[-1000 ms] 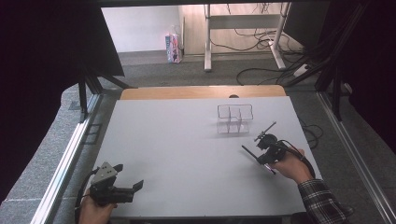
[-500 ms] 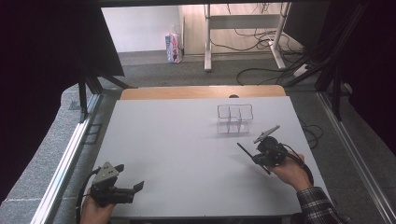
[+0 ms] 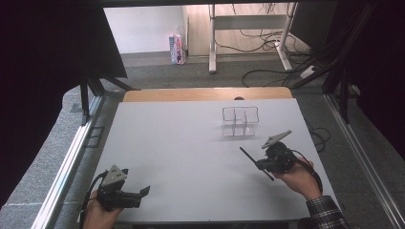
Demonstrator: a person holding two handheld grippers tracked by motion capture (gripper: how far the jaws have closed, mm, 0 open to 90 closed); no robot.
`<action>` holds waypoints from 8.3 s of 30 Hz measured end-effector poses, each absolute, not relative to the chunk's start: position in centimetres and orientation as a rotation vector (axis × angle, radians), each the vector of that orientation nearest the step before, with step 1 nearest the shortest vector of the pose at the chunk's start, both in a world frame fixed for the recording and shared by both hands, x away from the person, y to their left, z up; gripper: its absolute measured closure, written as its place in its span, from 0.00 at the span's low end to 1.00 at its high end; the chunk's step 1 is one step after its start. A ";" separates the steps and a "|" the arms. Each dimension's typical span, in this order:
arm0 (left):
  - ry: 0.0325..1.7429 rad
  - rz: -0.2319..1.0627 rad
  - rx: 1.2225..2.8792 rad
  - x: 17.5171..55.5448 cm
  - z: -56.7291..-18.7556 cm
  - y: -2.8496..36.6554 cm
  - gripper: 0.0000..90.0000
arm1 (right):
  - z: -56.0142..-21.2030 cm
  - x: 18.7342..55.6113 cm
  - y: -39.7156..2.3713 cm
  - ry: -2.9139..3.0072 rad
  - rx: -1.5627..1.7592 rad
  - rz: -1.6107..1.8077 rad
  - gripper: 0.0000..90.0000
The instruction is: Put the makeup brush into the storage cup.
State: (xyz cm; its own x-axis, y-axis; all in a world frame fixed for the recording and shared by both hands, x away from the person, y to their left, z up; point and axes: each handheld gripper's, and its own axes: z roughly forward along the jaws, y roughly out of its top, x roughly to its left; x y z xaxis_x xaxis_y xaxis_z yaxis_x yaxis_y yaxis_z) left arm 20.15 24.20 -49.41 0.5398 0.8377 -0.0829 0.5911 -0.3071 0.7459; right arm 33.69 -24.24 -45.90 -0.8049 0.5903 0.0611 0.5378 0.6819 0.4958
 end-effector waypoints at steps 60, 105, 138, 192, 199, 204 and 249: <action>0.474 0.295 2.235 26.8 -46.4 10.7 0.14 | -44.9 31.7 -13.5 3.095 0.475 0.738 0.93; 0.246 0.294 2.482 26.4 -48.0 9.5 0.92 | -45.2 32.4 -12.9 2.943 0.482 0.880 0.09; 0.597 0.134 2.261 26.8 -48.3 12.7 0.92 | -44.7 32.5 -17.9 2.693 0.744 1.092 0.00; 0.635 0.148 1.812 24.3 -47.3 13.2 0.92 | -43.1 30.9 -16.8 2.536 1.036 1.715 0.26; 0.609 0.153 1.821 24.1 -47.4 12.6 0.92 | -43.3 31.2 -16.6 2.521 1.125 1.895 0.43; 0.595 0.156 1.837 24.1 -47.5 12.1 0.92 | -43.5 31.5 -16.5 2.533 1.157 1.998 0.57; 0.792 0.184 2.085 24.3 -48.3 13.3 0.08 | -43.1 31.4 -17.4 2.627 1.007 1.713 0.92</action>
